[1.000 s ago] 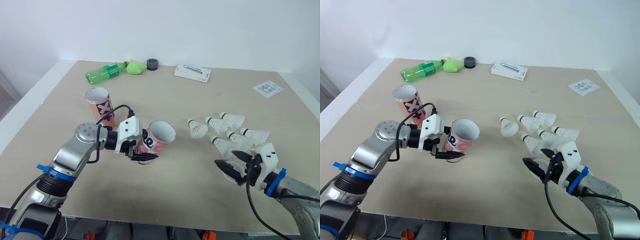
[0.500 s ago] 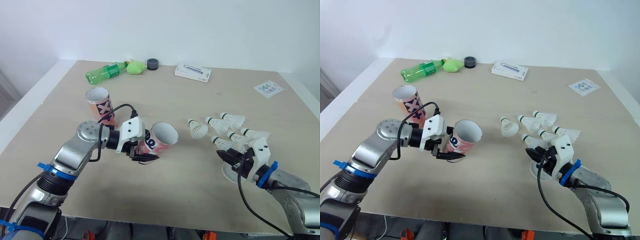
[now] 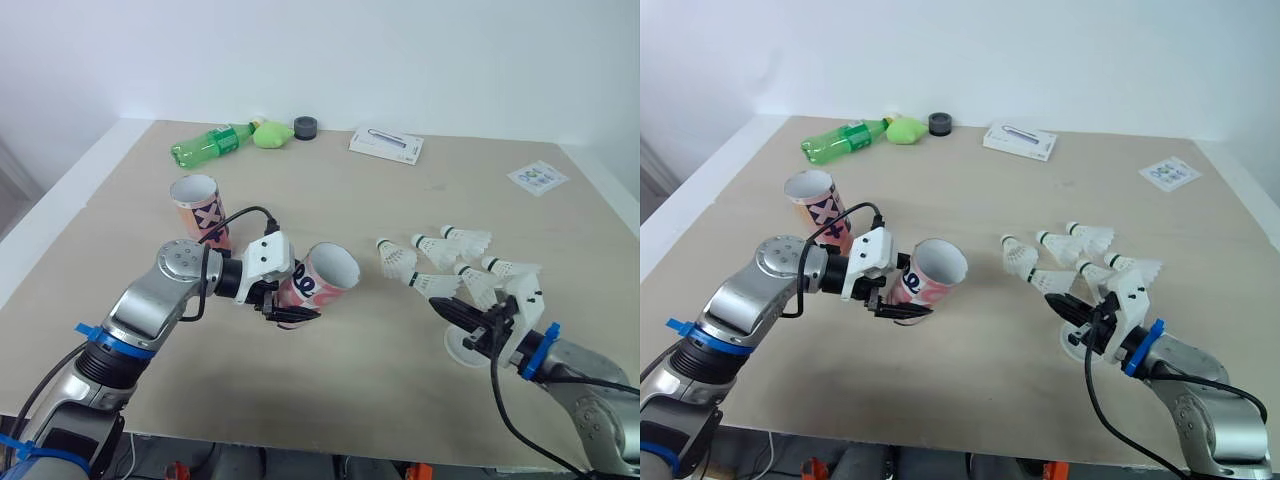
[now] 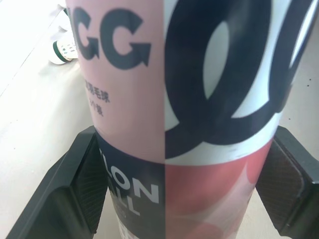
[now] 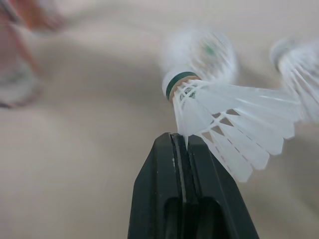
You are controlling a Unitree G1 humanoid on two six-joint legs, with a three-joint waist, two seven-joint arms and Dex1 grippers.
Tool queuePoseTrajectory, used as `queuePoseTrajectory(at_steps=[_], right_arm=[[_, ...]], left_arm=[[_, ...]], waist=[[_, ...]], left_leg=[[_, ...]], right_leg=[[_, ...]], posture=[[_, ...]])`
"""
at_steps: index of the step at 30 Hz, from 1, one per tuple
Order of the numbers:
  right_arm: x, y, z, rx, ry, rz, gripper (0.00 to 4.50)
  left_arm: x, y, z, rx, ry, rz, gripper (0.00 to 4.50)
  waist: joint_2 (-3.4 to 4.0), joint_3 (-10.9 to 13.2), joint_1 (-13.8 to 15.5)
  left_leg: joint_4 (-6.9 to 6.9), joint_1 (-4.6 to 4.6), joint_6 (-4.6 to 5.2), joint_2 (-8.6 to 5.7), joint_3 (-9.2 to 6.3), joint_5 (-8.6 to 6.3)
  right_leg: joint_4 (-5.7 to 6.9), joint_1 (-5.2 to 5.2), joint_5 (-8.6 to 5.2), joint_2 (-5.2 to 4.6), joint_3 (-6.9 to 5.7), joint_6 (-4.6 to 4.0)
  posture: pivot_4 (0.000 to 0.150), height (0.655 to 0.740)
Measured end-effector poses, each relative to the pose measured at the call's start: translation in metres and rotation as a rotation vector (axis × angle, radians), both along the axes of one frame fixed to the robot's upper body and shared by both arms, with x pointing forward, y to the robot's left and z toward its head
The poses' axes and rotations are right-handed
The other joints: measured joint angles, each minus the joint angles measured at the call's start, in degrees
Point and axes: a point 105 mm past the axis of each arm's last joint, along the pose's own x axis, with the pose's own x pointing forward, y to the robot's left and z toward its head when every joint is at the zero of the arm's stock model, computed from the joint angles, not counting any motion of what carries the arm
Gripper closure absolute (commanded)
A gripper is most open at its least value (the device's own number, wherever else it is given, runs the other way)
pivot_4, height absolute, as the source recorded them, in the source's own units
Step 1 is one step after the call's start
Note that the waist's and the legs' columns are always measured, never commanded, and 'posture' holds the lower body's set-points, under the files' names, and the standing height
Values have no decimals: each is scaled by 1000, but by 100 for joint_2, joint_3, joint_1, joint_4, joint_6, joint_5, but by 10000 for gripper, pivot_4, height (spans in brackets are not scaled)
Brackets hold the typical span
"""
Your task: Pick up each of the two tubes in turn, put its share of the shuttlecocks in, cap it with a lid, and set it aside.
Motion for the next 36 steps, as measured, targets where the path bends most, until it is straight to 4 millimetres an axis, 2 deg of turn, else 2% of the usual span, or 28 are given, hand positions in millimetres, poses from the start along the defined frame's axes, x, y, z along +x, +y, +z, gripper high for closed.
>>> queuePoseTrajectory(at_steps=[3, 7, 10, 15, 18, 19, 23, 34, 36], right_arm=[[-6, -3, 23, 13, -42, 31, 44674], [-29, 2, 41, -51, -53, 150, 44674], [-30, 8, 60, -81, -117, 191, 44674], [-33, 32, 87, -176, -227, 312, 44674], [-33, 59, 110, -283, -321, 459, 44674], [-34, 62, 113, -300, -340, 478, 44674], [-31, 83, 115, -400, -371, 600, 44674], [-18, 104, 108, -565, -398, 724, 44674], [-16, 106, 106, -578, -402, 734, 38610]], left_arm=[[0, 0, 0, 1, -3, -2, 7671], [0, -1, 0, 2, -3, -10, 7671], [1, 0, -1, 5, -2, -8, 7671], [1, -1, -1, 7, -7, -17, 7671], [1, -2, 0, 20, -18, -40, 7671], [1, -3, 0, 21, -19, -45, 7671], [1, -4, 1, 17, -20, -52, 7671], [1, -3, 1, 17, -21, -48, 7671], [1, -3, 1, 17, -21, -48, 7671]], waist=[[-3, 1, 1], [0, 2, 11], [0, 2, -3], [0, 2, -1], [2, 3, -9], [0, 4, -12], [-3, 5, 4], [-3, 5, 5], [-3, 5, 6]], left_leg=[[1, 1, 0, -1, 0, 0], [-2, 0, 0, -3, -6, -1], [1, 4, 0, -3, -5, -1], [5, 4, 0, -4, -3, 0], [3, 3, -1, -4, 3, 0], [0, 3, 0, -3, 2, 0], [-3, -5, -3, -3, -2, -2], [-2, -5, -4, 1, 1, -3], [-2, -5, -4, 1, 2, -3]], right_leg=[[0, 2, 0, -1, 1, 1], [0, 3, -6, -1, -2, 0], [0, 4, -2, -2, -1, 2], [0, 3, 0, -5, -1, 1], [-2, -2, 0, -8, 1, 0], [-3, -2, -1, -7, 0, -2], [-7, -5, -7, -8, -4, -3], [-8, -9, -6, -8, -7, -6], [-8, -9, -6, -8, -6, -6]], posture=[[1500, 7294], [1500, 7294], [1500, 7294], [1500, 7294], [1500, 7294], [1500, 7294], [1500, 7294], [1500, 7294], [1500, 7294]])
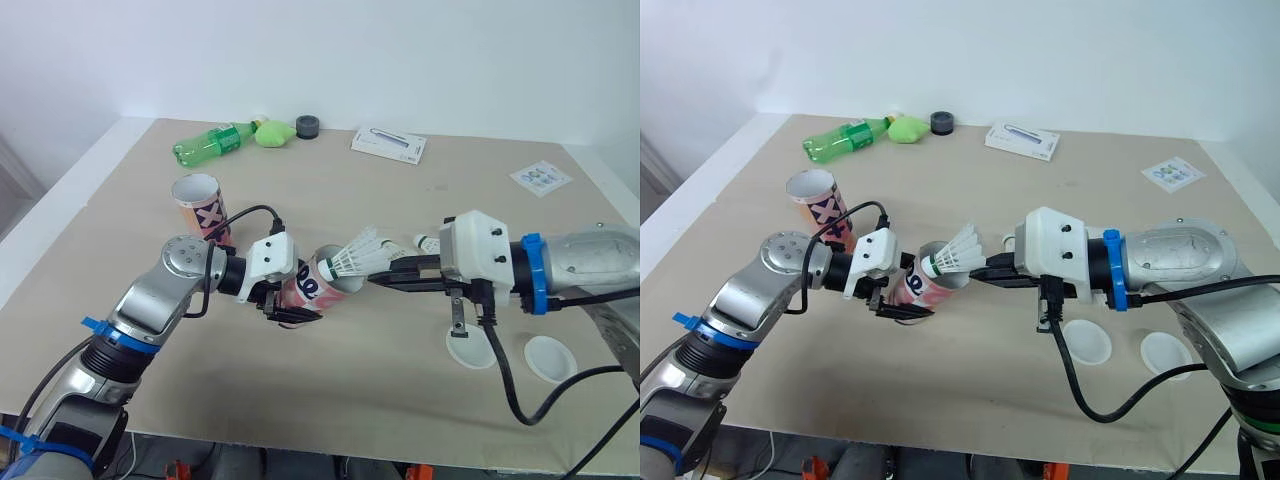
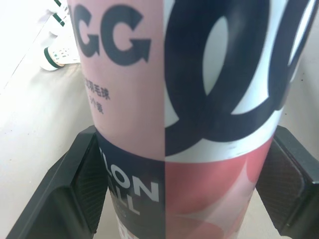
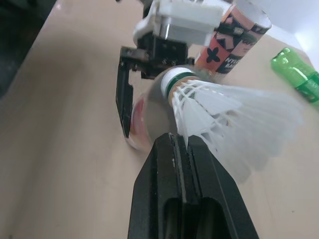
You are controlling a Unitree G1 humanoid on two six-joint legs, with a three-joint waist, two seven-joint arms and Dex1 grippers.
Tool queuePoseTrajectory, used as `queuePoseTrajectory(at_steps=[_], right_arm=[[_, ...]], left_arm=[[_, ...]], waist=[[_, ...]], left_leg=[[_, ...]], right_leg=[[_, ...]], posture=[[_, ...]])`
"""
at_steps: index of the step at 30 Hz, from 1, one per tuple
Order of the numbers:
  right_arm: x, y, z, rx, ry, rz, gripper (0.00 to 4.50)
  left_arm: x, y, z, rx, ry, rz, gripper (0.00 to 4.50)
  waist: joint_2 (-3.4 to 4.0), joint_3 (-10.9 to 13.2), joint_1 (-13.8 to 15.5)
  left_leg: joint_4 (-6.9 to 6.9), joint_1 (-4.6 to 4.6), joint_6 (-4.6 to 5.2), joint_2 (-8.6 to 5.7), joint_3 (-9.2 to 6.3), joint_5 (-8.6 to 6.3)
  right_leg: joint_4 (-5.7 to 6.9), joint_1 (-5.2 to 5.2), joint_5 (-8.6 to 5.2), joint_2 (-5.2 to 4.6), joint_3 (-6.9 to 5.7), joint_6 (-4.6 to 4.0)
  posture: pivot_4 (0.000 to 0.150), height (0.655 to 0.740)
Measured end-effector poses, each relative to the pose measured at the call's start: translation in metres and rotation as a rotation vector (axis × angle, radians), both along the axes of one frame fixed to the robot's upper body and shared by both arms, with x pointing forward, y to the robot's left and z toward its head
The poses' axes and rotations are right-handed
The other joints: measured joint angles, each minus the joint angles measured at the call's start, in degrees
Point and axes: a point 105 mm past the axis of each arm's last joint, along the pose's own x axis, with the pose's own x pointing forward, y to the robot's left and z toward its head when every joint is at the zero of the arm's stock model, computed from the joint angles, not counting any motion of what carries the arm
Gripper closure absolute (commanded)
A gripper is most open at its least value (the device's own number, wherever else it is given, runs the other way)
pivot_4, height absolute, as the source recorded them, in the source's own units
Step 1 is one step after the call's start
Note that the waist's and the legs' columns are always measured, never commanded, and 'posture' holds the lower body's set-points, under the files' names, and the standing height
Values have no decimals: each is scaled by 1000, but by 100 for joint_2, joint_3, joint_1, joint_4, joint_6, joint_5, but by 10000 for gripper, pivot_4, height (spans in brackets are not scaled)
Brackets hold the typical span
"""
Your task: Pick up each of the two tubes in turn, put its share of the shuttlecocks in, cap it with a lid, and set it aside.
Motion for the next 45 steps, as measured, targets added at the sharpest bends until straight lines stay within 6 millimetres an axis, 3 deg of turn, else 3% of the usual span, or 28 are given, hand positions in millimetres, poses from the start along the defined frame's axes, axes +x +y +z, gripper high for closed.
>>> queuePoseTrajectory(at_steps=[2, 3, 8, 13, 15, 17, 20, 26, 35, 45], right_arm=[[3, 0, -1, -2, -8, -6, 32255], [5, -2, -1, -6, -15, -15, 26406], [9, -2, -1, 3, -35, -27, 5627], [1, -16, 3, 89, 51, -53, 5627], [-2, -31, -6, 144, 149, -123, 5627], [-2, -44, -32, 183, 259, -237, 5627], [0, -48, -60, 218, 339, -344, 5627], [31, -38, -91, 277, 309, -544, 5627], [74, -46, -108, 240, 270, -739, 5627], [97, -39, -116, 248, 282, -774, 5627]], left_arm=[[0, 0, 0, 0, 0, 0, 7671], [0, 0, 0, -1, 0, 0, 7671], [0, 0, 0, -1, -1, 0, 7671], [0, -3, 0, -4, 0, -6, 7671], [0, -3, 0, -5, 3, -8, 7671], [0, -4, 0, -2, 2, -8, 7671], [1, -3, -1, 2, -2, -3, 7671], [2, -1, -1, 6, -4, 9, 7671], [0, -1, 0, 3, -10, 4, 7671], [1, 3, -1, 2, -8, 19, 7671]], waist=[[0, 0, 1], [0, 0, 2], [0, 0, 2], [-2, 0, 25], [-8, -1, 40], [-9, -2, 29], [-4, -2, 15], [-5, -1, -10], [-6, -1, -18], [-7, -1, -61]], left_leg=[[0, -1, 0, 0, 0, 0], [0, -1, 0, -1, 0, 0], [0, 0, 0, 0, -1, 0], [1, -4, 0, -4, -5, 0], [2, -3, 0, -6, -11, -1], [1, 0, 0, -6, -11, -1], [5, 4, 0, -5, -10, 1], [12, 7, 3, -4, -2, 9], [0, -1, 3, -4, -5, 7], [3, 6, 4, -1, -3, 8]], right_leg=[[0, 0, 0, 0, 0, 0], [0, 0, 0, 0, 0, 0], [3, 0, 0, 1, 0, 0], [0, 7, -1, -1, -1, 4], [0, 13, -5, -1, -4, 8], [1, 13, -3, 1, -3, 7], [10, 10, 1, 2, -1, 6], [10, 3, 13, 1, 5, 3], [10, 0, 4, 6, 4, 3], [10, 4, 10, 9, 5, 2]], posture=[[1500, 7294], [1500, 7294], [1500, 7294], [1500, 7294], [1500, 7294], [1500, 7294], [1500, 7294], [1500, 7294], [1500, 7294], [1500, 7294]])
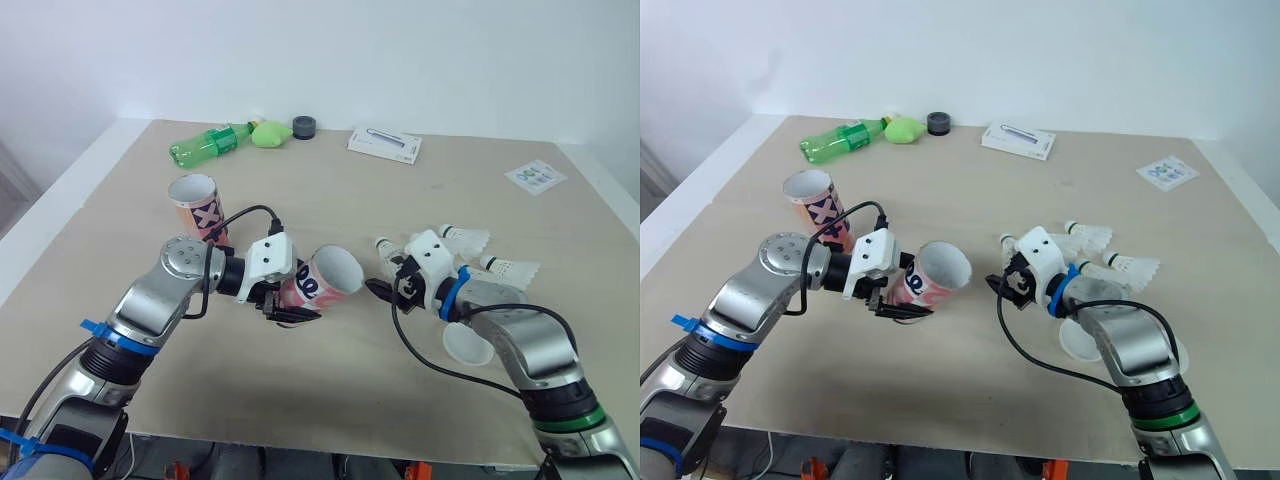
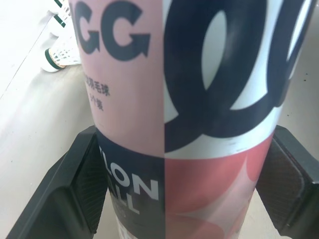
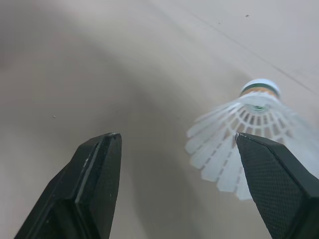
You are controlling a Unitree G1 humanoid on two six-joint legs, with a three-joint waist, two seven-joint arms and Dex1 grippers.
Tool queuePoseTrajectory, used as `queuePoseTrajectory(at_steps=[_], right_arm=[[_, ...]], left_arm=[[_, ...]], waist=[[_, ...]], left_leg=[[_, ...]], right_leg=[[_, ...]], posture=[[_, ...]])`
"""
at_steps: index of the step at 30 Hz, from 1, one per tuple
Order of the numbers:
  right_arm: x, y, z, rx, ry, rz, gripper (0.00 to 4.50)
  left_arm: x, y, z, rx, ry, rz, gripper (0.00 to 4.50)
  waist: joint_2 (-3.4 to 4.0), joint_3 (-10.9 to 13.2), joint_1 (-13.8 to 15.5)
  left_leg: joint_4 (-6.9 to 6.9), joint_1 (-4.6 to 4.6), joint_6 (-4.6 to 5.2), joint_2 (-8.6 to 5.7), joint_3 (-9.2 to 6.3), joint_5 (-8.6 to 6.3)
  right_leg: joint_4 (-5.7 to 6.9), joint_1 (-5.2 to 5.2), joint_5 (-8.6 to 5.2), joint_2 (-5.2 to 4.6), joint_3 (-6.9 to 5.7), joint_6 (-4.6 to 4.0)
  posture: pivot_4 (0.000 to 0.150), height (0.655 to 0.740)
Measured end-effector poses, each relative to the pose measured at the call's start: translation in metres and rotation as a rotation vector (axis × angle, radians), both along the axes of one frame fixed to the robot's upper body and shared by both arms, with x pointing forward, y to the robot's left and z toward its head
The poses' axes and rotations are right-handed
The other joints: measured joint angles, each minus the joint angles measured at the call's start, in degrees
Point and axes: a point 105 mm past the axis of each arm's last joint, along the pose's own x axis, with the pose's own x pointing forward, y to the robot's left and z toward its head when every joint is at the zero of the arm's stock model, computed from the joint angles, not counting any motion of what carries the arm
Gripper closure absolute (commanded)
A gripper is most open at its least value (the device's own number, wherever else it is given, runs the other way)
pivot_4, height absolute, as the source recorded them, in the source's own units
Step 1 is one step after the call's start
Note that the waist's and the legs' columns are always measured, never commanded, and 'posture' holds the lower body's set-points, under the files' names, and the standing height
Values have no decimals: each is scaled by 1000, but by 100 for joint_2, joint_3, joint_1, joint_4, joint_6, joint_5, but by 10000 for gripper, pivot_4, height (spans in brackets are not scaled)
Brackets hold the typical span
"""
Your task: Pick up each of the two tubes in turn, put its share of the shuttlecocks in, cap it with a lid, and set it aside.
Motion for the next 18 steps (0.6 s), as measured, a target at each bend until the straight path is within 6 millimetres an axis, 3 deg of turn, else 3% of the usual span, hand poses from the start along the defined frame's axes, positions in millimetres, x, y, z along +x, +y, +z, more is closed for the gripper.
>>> queuePoseTrajectory(at_steps=[7, 8, 10, 18], right_arm=[[19, 3, -10, -15, -3, -42, 32652], [24, 3, -11, -18, -6, -58, 40331], [27, 2, -10, -21, -14, -66, 43658], [28, 8, -5, -22, -54, -33, 43658]], left_arm=[[-1, 1, 0, -4, -3, 6, 7671], [-1, 1, 0, -5, -4, 10, 7671], [-1, 1, 0, -5, -4, 14, 7671], [-2, 1, 0, -2, -1, 22, 7671]], waist=[[1, 1, -31], [1, 1, -38], [1, 1, -39], [1, 1, -43]], left_leg=[[-1, -3, 1, -1, 0, 1], [0, -3, 1, -1, 1, 1], [0, -3, 1, -1, 1, 1], [-1, -4, 1, -1, 1, 1]], right_leg=[[0, -2, 4, 0, 0, 1], [0, -2, 4, 0, 1, 3], [0, -2, 5, 0, 1, 3], [0, -3, 4, 0, 1, 3]], posture=[[1500, 7294], [1500, 7294], [1500, 7294], [1500, 7294]])
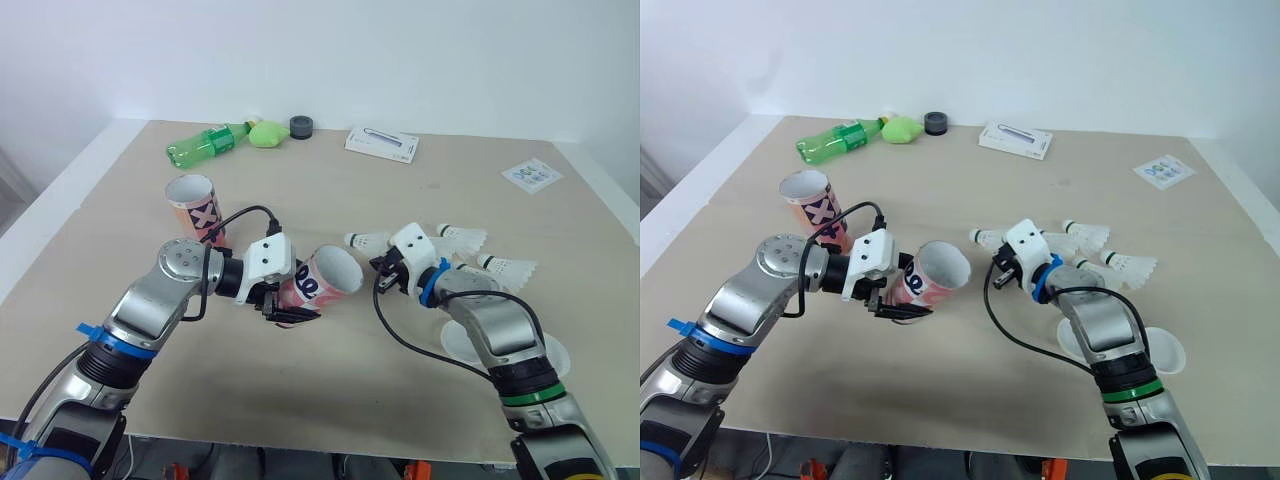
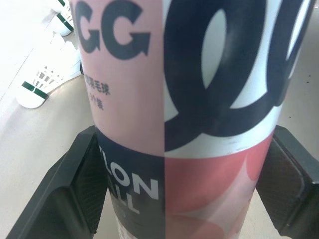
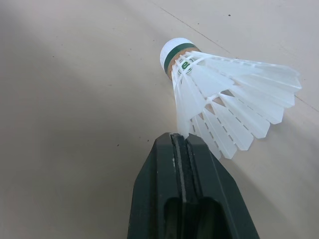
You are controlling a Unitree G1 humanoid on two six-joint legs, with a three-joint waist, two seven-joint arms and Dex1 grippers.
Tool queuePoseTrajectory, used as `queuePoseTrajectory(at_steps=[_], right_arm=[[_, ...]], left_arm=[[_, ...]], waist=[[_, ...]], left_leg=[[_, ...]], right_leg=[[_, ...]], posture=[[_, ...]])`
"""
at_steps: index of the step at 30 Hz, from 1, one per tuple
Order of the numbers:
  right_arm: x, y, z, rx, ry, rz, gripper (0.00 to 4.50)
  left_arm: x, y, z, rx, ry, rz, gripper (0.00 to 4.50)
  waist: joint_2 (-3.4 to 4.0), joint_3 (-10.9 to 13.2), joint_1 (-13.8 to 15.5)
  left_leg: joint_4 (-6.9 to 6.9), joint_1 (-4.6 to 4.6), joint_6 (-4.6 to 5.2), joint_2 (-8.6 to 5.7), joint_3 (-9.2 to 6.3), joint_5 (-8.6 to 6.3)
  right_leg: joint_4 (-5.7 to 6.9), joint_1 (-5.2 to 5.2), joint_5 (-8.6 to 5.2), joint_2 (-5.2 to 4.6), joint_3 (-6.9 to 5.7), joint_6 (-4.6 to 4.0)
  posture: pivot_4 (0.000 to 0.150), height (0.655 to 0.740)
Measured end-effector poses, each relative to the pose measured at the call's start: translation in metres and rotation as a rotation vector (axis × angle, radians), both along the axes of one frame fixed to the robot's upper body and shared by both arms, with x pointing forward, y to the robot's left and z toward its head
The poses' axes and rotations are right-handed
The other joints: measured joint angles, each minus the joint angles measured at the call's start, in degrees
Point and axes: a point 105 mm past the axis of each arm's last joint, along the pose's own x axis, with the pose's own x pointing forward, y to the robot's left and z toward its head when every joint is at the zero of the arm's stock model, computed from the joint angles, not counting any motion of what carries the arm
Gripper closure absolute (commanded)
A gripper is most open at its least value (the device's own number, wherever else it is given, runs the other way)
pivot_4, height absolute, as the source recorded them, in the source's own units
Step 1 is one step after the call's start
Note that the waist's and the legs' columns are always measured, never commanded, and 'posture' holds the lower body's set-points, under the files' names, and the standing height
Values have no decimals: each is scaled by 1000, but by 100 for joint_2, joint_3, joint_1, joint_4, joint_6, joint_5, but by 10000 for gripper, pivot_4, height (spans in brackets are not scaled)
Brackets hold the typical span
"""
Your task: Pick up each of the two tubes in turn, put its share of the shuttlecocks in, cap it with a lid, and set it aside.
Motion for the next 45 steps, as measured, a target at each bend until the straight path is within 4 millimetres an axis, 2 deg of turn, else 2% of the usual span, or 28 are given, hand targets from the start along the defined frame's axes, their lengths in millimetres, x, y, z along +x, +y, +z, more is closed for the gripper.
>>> queuePoseTrajectory(at_steps=[3, 5, 6, 7, 9, 10, 11, 16, 23, 27, 30, 38, 40, 42, 45], right_arm=[[-5, 1, 18, -1, -102, 42, 43658], [-15, -3, 37, -11, -187, 101, 43658], [-21, -7, 49, -19, -230, 125, 43658], [-32, -20, 80, -43, -323, 155, 43658], [-41, -25, 96, -49, -362, 179, 43658], [-59, -29, 111, -70, -384, 251, 43658], [-62, -29, 114, -74, -387, 263, 43658], [-113, -28, 146, -152, -356, 478, 43658], [-132, -9, 140, -249, -314, 616, 43658], [-131, 5, 131, -320, -308, 675, 43658], [-128, 10, 130, -376, -333, 687, 43658], [-123, 19, 110, -562, -337, 783, 43658], [-122, 20, 109, -572, -339, 787, 38004], [-118, 23, 112, -549, -341, 778, 30230], [-113, 27, 120, -472, -338, 753, 20846]], left_arm=[[0, 0, 0, 1, -1, -3, 7671], [-1, 0, 0, 1, -1, -7, 7671], [-1, 0, 0, 0, 0, -9, 7671], [-1, 0, 0, 2, 1, -11, 7671], [0, 1, 0, 3, 0, -10, 7671], [0, 1, 0, 4, 2, -12, 7671], [0, 2, -1, 5, 3, -12, 7671], [1, 2, 0, 5, 2, -24, 7671], [2, 1, -1, 7, -1, -30, 7671], [1, 0, 0, 7, -7, -41, 7671], [1, -1, 0, 7, -8, -45, 7671], [2, -1, 0, 6, -4, -44, 7671], [2, -1, 0, 5, -3, -44, 7671], [3, -1, 0, 6, 0, -41, 7671], [3, -2, 0, 6, 2, -41, 7671]], waist=[[2, 1, 2], [6, 4, 18], [6, 4, 19], [6, 4, 19], [4, 3, 6], [7, 3, -1], [7, 3, -1], [18, 9, -1], [18, 9, -7], [18, 9, -6], [18, 9, -1], [18, 9, -1], [19, 9, -2], [18, 10, -5], [18, 10, 2]], left_leg=[[-1, -3, 0, -1, -1, 0], [-2, -8, 0, -6, -3, -1], [-2, -8, -1, -7, -3, -1], [-2, -8, -2, -7, -3, -2], [-2, -2, -2, -5, -3, -2], [-4, 3, -2, -3, -5, -2], [-5, 4, -2, -3, -5, -2], [-5, 6, -1, -3, -4, -2], [0, 9, 0, -3, 2, 0], [-1, 5, -1, -5, 7, -1], [-3, 2, -1, -6, 6, -1], [-2, 4, -2, -5, 8, -2], [-2, 4, -2, -5, 10, -2], [-2, 5, -2, -4, 11, -2], [-2, 3, -2, -5, 10, -2]], right_leg=[[0, -2, -2, 0, 0, 3], [0, -1, -6, -3, 0, 11], [-1, 0, -7, -5, 0, 14], [-1, 1, -7, -5, 0, 14], [-1, 3, -7, -4, 0, 8], [1, 4, -10, -2, -1, 1], [1, 4, -10, -3, -1, 0], [-1, 10, -12, -7, -2, 1], [-1, 4, -9, -14, -2, -2], [-3, -1, -9, -19, -2, -2], [-4, -3, -11, -19, -2, -2], [-5, -4, -11, -21, -4, -3], [-5, -4, -11, -23, -3, -3], [-5, -4, -9, -23, -4, -5], [-5, -3, -9, -23, -5, -5]], posture=[[1500, 7294], [1500, 7294], [1500, 7294], [1500, 7294], [1500, 7294], [1500, 7294], [1500, 7294], [1500, 7294], [1500, 7294], [1500, 7294], [1500, 7294], [1500, 7294], [1500, 7294], [1500, 7294], [1500, 7294]])
